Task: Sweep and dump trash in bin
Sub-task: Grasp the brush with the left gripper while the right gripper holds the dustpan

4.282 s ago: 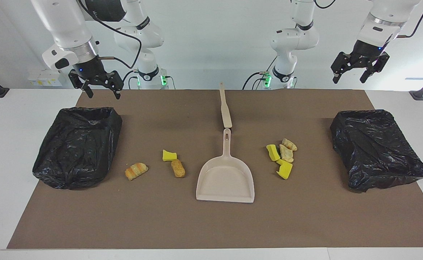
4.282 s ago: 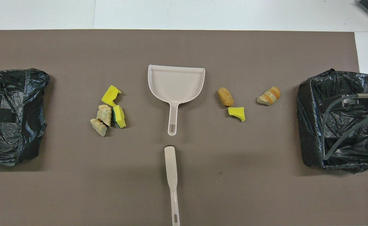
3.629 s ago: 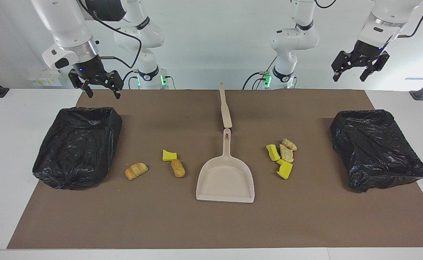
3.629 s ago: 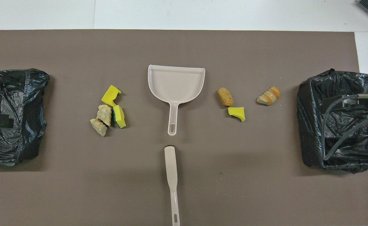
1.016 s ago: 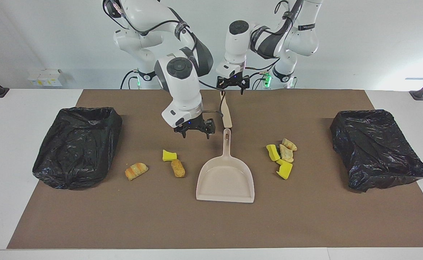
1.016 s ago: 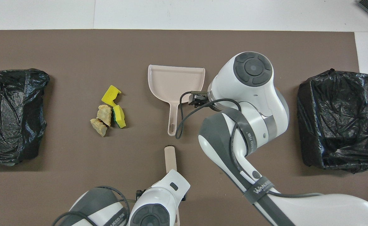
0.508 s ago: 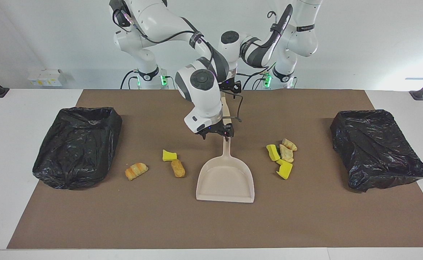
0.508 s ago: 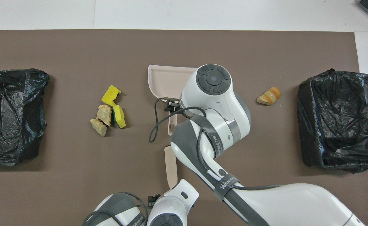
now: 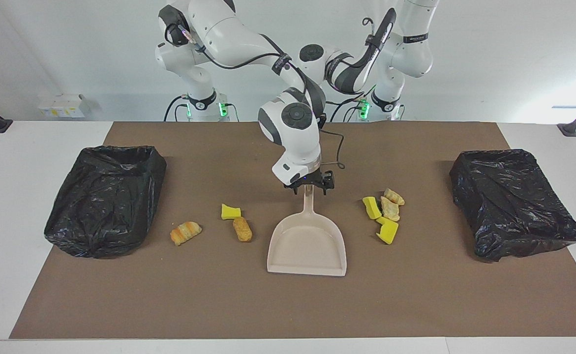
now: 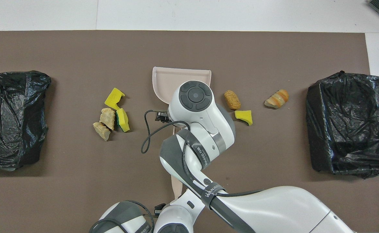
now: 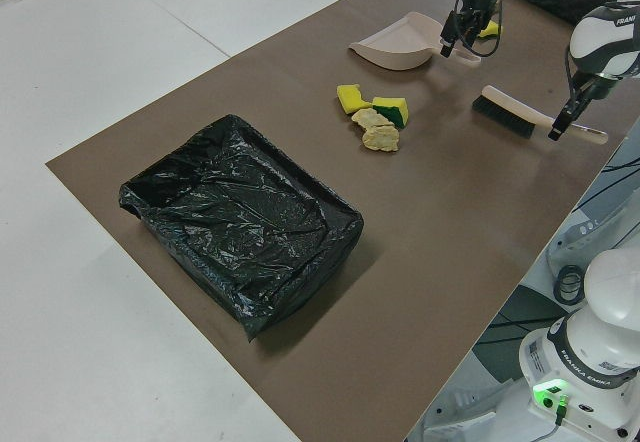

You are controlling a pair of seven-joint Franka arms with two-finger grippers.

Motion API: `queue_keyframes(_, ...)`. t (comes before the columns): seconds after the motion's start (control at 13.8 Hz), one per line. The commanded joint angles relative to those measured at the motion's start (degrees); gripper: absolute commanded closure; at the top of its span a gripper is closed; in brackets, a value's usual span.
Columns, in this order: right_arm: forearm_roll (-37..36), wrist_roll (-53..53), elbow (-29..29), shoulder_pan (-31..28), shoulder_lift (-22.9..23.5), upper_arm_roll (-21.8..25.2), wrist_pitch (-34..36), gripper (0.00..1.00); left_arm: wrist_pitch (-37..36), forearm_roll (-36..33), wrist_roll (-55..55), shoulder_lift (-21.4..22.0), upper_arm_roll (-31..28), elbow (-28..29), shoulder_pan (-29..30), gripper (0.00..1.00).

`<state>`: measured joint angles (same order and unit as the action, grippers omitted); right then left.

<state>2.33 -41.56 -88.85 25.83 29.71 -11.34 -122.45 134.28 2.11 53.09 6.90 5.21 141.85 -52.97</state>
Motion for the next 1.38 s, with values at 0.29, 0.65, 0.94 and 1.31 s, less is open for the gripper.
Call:
queue_keyframes(0.29,-1.1,0.8,-1.1,-0.9,0.5,-0.3,-2.0,0.31,-6.7,0.8,-2.4,3.0,-1.6,0.4,0.2,1.0)
queue_keyframes(0.65,-1.2,0.7,-1.9,-1.0,0.2,-0.3,-2.1,0.49,-17.7,0.9,-11.4,8.9,-1.8,-0.4,6.4,1.0)
queue_keyframes(0.94,-3.3,1.0,-1.6,-0.3,-0.2,-0.3,-1.2,1.0,-27.5,0.8,-24.3,17.7,-1.9,-0.6,18.2,1.0)
queue_keyframes(1.31,-3.7,6.3,-1.4,-0.3,-1.2,-0.3,-1.0,1.0,-33.2,0.6,-38.7,18.1,-2.2,-4.5,33.1,1.0)
